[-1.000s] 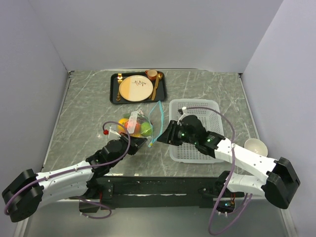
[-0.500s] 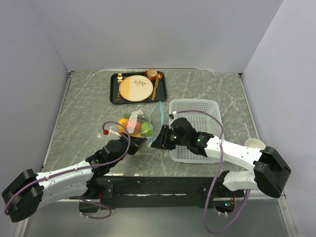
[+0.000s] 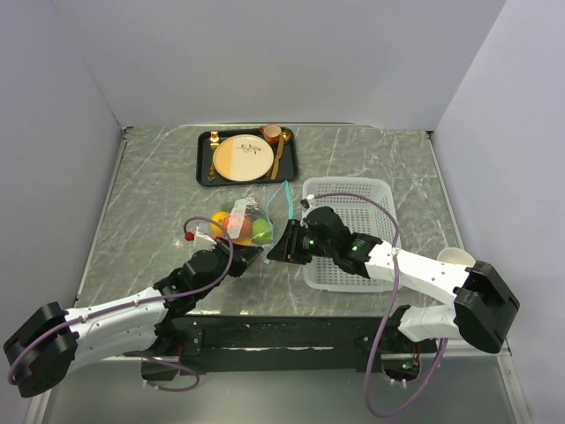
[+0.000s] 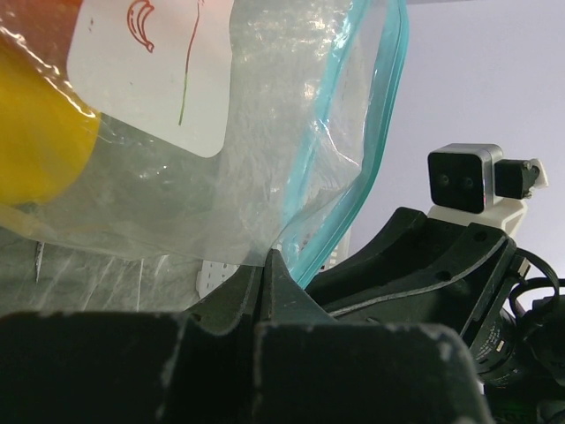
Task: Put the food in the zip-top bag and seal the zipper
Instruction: Zip the zipper food storage bag at the center of the board.
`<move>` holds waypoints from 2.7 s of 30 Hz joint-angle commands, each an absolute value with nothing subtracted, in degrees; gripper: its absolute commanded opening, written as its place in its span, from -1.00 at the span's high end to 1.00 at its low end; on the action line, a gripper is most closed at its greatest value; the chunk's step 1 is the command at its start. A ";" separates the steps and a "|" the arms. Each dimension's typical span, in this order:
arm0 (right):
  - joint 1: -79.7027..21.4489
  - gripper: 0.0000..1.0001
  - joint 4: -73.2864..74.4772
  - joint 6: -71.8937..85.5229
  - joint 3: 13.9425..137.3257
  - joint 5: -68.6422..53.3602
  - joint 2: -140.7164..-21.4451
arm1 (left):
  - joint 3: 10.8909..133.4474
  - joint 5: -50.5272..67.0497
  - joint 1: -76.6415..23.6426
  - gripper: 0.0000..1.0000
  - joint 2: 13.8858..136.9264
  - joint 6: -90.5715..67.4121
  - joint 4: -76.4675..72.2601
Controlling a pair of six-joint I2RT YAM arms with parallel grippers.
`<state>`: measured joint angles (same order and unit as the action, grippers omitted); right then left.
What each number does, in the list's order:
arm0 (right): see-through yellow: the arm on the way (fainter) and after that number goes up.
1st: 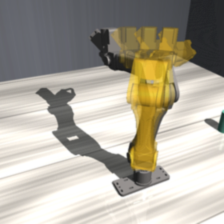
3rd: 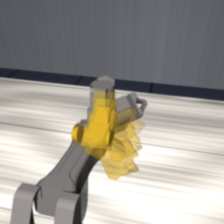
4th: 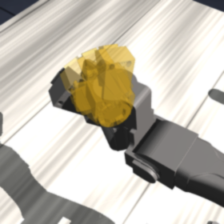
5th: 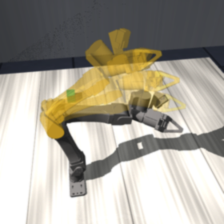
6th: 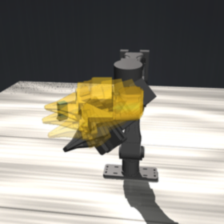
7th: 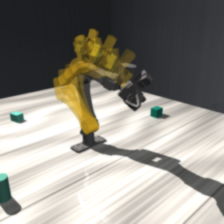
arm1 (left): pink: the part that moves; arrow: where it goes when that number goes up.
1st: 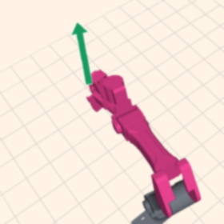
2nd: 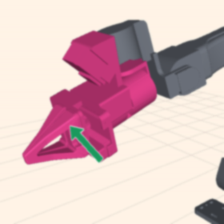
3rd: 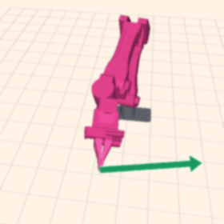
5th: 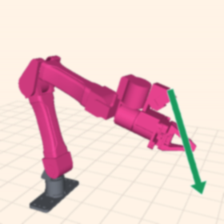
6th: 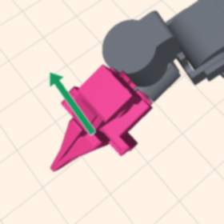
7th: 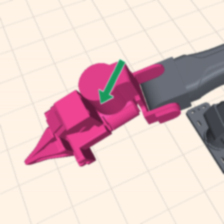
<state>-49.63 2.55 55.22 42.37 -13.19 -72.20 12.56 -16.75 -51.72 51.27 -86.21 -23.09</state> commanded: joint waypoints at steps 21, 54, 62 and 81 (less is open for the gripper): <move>-49.92 0.69 -1.58 54.93 45.27 -14.77 -74.36 | 12.92 -16.35 -51.86 0.99 51.59 -85.96 -26.54; -49.83 0.88 -3.34 57.31 42.54 -11.60 -72.60 | 10.81 -14.59 -51.94 0.74 51.77 -87.36 -30.67; -49.92 0.86 -2.99 57.48 42.36 -10.99 -72.34 | 10.90 -13.89 -51.94 0.98 52.12 -87.01 -30.94; -48.16 0.81 -0.35 55.46 45.00 -6.94 -71.72 | 4.58 -11.78 -51.94 0.99 43.69 -86.75 -26.11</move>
